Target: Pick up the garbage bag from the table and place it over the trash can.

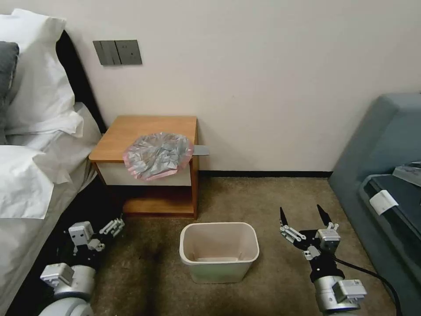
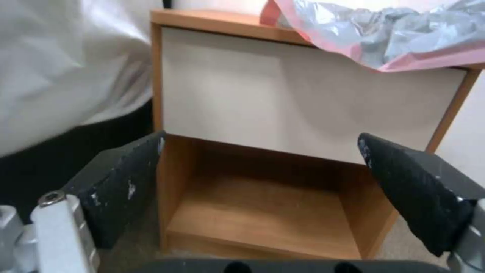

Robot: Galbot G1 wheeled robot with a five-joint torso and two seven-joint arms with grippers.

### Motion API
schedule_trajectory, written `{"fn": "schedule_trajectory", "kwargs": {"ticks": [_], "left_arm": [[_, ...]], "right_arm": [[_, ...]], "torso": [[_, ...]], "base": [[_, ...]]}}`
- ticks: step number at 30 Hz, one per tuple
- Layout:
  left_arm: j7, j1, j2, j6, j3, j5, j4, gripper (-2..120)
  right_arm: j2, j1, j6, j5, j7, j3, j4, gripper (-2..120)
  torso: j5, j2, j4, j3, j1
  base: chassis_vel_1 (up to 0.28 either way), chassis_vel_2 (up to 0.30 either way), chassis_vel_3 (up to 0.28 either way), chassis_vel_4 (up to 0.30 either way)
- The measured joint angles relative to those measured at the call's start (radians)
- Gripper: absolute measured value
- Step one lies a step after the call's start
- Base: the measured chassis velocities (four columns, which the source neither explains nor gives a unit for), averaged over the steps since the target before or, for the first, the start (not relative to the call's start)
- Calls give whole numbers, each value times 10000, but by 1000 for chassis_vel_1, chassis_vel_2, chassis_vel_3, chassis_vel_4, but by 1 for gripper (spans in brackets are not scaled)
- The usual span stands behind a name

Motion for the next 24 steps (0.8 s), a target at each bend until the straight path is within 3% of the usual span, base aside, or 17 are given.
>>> {"fn": "schedule_trajectory", "kwargs": {"ticks": [5,8,11,18,24], "left_arm": [[15,195,89,-363,165,-28,1,100],[157,-428,470,-1760,844,-611,800,100],[134,-588,518,-2333,1248,-867,909,100],[-24,-846,336,-2284,1730,-754,828,100],[-52,-759,343,-2199,1268,113,517,100]], "right_arm": [[-351,28,448,163,-77,-233,-68,100],[-993,764,634,327,-561,-298,-554,100],[-1353,862,715,457,-794,-288,-625,100],[-1991,1563,517,676,-835,-525,-901,100],[-3077,2997,484,160,-723,-1231,-1725,100]], "torso": [[4,0,1,1,1],[-3,0,3,0,1],[-3,0,3,3,1],[-2,0,-1,0,1],[0,0,0,1,1]], "base": [[0,0,0,0],[0,0,0,0],[0,0,0,0],[0,0,0,0],[0,0,0,0]]}}
